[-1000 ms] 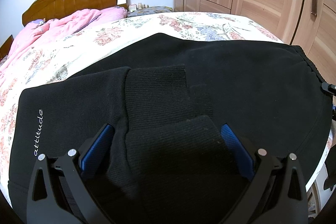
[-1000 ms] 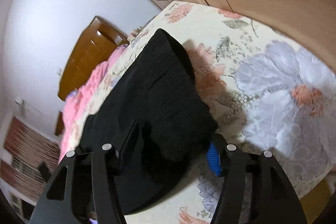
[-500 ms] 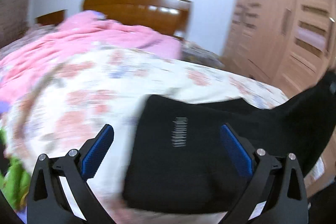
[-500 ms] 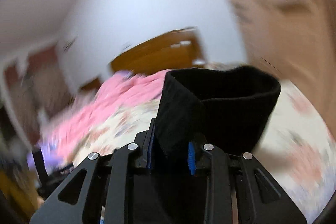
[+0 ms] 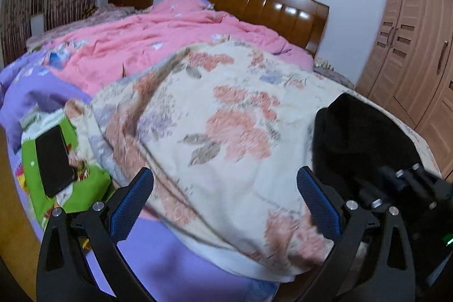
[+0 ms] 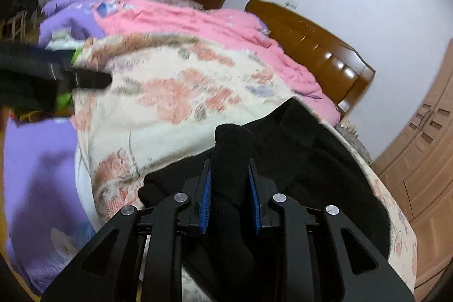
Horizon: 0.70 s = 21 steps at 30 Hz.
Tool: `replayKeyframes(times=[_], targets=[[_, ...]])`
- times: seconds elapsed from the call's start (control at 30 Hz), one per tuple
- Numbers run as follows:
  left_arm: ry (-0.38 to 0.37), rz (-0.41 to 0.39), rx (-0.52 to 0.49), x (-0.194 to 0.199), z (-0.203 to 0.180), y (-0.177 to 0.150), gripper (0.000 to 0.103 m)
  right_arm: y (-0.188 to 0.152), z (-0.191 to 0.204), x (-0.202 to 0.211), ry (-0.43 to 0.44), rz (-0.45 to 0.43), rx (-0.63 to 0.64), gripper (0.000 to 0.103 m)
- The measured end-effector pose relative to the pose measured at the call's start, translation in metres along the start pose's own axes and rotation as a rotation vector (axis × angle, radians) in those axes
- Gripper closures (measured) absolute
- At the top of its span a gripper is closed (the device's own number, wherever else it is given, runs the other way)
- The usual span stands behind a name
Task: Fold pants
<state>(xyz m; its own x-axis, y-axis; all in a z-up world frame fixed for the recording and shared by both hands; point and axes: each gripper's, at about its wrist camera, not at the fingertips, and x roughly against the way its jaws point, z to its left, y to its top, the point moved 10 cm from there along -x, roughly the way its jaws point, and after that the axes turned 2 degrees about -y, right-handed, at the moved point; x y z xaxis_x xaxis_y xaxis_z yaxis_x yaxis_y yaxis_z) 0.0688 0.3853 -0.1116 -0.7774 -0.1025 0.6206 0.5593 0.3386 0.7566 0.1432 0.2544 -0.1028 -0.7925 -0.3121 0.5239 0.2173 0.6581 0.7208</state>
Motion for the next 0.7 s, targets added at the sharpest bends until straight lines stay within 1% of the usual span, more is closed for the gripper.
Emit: replayKeyframes(times=[0.07,0.13,0.17,0.2,0.23,0.27,0.3,0.33,0.4,0.43,0.5,0.57,0.6,0.63,0.67,0.7], targets=[[-0.019,0.001,0.008,-0.004,-0.003,-0.002,0.002,0.004,-0.011,0.016,0.004,-0.045,-0.007,0.078],[-0.053,0.002,0.006,-0.008,-0.013,0.000,0.002,0.003,-0.001,0.030,0.043,-0.075,0.014,0.077],[-0.069,0.002,0.003,-0.011,-0.019,0.002,0.002,0.002,0.010,0.029,0.061,-0.064,0.033,0.071],[-0.087,0.002,-0.001,-0.012,-0.026,0.003,0.002,-0.005,0.018,0.023,0.103,-0.031,0.053,0.071],[-0.094,0.004,-0.004,-0.013,-0.031,0.004,0.002,-0.012,0.028,0.016,0.146,-0.003,0.069,0.062],[-0.098,0.008,-0.012,-0.014,-0.035,0.005,0.002,-0.016,0.036,0.019,0.162,-0.032,0.092,0.044],[-0.095,0.010,-0.024,-0.015,-0.040,0.005,0.002,-0.017,0.043,0.023,0.180,-0.048,0.121,0.034],[-0.092,0.010,-0.034,-0.014,-0.043,0.006,0.002,-0.018,0.050,0.030,0.217,-0.051,0.145,0.024],[-0.091,0.007,-0.050,-0.010,-0.049,0.009,0.002,-0.017,0.056,0.051,0.296,-0.087,0.154,0.026],[-0.096,0.005,-0.058,-0.007,-0.052,0.013,0.002,-0.017,0.053,0.062,0.319,-0.102,0.143,0.026],[-0.127,-0.002,-0.074,0.000,-0.063,0.022,0.002,-0.019,0.030,0.086,0.320,-0.136,0.088,0.026],[-0.222,0.019,-0.101,0.007,-0.088,0.030,0.002,-0.027,-0.008,0.098,0.270,-0.148,0.001,0.026],[-0.310,0.052,-0.118,0.008,-0.110,0.030,0.002,-0.036,-0.029,0.099,0.232,-0.137,-0.051,0.026],[-0.378,0.080,-0.127,0.007,-0.128,0.029,0.002,-0.049,-0.058,0.098,0.183,-0.113,-0.121,0.025],[-0.451,0.121,-0.134,0.004,-0.148,0.026,0.002,-0.060,-0.075,0.096,0.162,-0.092,-0.172,0.025],[-0.491,0.156,-0.141,-0.001,-0.162,0.022,0.002,-0.073,-0.096,0.092,0.142,-0.062,-0.238,0.025]])
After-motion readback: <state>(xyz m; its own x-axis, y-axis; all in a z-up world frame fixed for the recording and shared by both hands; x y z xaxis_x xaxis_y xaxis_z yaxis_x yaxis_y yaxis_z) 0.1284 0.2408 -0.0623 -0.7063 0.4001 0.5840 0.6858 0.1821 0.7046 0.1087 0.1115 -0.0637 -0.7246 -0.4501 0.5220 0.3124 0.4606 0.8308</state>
